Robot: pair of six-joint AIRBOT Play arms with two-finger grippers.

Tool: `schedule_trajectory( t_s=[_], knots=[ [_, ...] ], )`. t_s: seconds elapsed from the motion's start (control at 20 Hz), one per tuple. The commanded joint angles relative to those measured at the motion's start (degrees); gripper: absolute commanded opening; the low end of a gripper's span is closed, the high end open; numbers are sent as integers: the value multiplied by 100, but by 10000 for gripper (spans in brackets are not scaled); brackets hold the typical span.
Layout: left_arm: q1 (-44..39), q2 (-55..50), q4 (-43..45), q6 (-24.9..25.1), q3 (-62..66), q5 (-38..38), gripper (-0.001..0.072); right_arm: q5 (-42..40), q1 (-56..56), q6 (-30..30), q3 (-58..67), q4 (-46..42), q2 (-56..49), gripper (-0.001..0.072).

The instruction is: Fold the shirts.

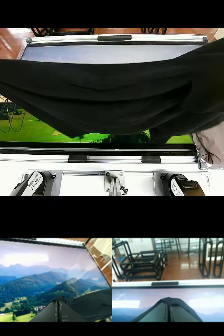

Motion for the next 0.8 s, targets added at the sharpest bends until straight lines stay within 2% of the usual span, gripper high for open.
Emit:
schedule_trajectory(
  t_s=[0.0, 0.1, 0.2, 0.45, 0.6, 0.75],
  knots=[
    [20, 164, 586, -11, 9, -96, 30, 249, 0, -85, 9, -289, 223, 61],
    [20, 382, 1705, 120, 7, -96, 30, 706, 0, -81, 7, -667, 267, 61],
    [15, 490, 2194, 149, 7, -28, 29, 1099, 0, -79, 7, -927, 160, 61],
    [13, 442, 2166, -22, -455, 1167, 29, 1239, 0, 203, 7, -282, -876, 61],
    [-68, 393, 2170, 4, -1600, 1202, 30, 1390, 61, 258, -223, -166, -1878, 61],
    [-551, 286, 2175, 138, -3287, 1698, 29, 839, 365, 264, -765, -188, -3032, 61]
  ],
)
